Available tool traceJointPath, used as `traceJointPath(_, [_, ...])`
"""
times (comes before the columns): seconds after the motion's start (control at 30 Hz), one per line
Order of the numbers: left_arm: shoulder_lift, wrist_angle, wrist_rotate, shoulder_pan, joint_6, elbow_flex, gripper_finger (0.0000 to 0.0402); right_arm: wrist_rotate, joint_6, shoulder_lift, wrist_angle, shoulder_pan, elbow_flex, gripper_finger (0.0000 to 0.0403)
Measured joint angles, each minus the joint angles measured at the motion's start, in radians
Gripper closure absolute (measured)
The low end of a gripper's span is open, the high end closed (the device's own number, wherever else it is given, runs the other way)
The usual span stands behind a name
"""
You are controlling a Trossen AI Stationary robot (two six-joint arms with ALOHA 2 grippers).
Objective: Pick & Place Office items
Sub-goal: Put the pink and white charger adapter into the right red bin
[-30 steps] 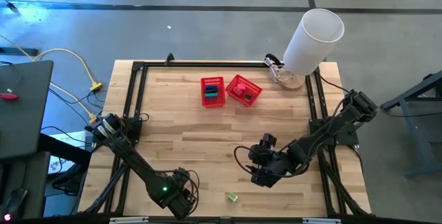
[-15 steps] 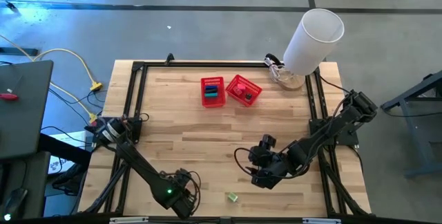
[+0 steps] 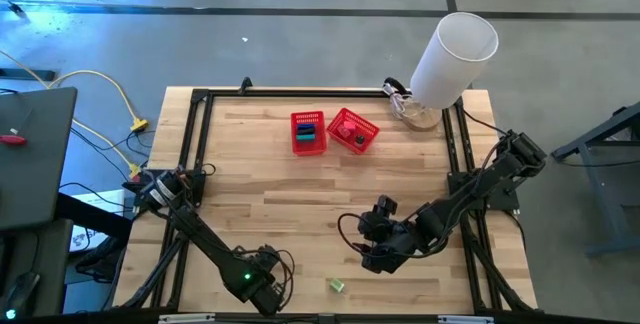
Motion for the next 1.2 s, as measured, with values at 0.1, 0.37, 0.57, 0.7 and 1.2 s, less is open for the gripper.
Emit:
traceJointPath(0.1, [0.000, -0.004, -0.033, 0.000, 0.030, 0.000, 0.0281, -0.003, 0.001, 0.007, 0.001, 0.002, 0.000, 0.0104])
traceJointPath(0.37, [-0.003, -0.009, -0.121, 0.020, 0.125, -0.001, 0.0281, -0.025, 0.031, 0.036, -0.006, 0.030, -0.051, 0.0119])
traceJointPath(0.57, [-0.062, -0.004, -0.179, 0.077, 0.291, -0.002, 0.0281, 0.032, 0.035, 0.037, 0.008, 0.082, -0.116, 0.0149])
traceJointPath(0.7, [-0.119, 0.013, -0.265, 0.131, 0.441, -0.002, 0.0281, 0.113, 0.012, 0.037, 0.140, 0.099, -0.159, 0.0158])
traceJointPath(1.2, [-0.234, 0.204, -0.407, 0.300, 1.004, -0.001, 0.0281, 0.329, -0.487, 0.036, 0.773, 0.047, -0.377, 0.0160])
